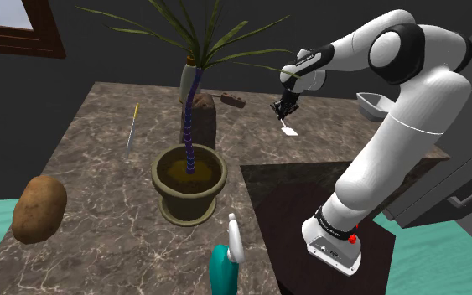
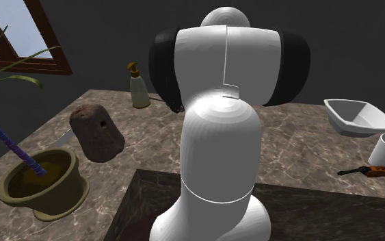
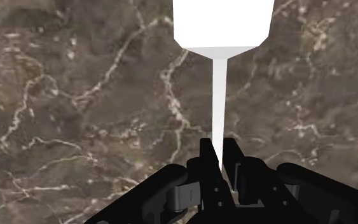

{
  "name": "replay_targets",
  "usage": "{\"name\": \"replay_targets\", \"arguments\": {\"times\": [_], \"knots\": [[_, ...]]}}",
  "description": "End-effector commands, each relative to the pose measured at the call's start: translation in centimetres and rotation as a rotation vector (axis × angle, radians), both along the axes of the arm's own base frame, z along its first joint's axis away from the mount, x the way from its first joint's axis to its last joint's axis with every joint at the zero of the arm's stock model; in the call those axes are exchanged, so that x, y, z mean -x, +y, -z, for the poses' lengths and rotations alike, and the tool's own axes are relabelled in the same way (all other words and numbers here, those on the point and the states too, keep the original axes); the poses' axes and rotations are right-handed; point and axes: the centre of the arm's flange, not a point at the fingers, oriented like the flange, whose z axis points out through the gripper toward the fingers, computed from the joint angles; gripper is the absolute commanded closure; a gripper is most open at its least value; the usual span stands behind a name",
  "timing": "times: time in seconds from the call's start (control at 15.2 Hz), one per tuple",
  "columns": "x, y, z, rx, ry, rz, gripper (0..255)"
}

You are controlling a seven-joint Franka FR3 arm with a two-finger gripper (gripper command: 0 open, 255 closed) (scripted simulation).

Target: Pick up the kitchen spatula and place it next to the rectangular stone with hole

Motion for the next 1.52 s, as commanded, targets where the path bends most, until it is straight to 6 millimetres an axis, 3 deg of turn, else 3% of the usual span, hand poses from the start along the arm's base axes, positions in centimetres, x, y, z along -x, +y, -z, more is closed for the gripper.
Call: {"name": "replay_targets", "arguments": {"times": [0.0, 0.26, 1.45], "knots": [[0.0, 0.0, 0.0, 0.0, 0.0, 0.0, 255], [0.0, 0.0, 0.0, 0.0, 0.0, 0.0, 255], [0.0, 0.0, -9.5, 0.0, 0.0, 0.0, 255]]}}
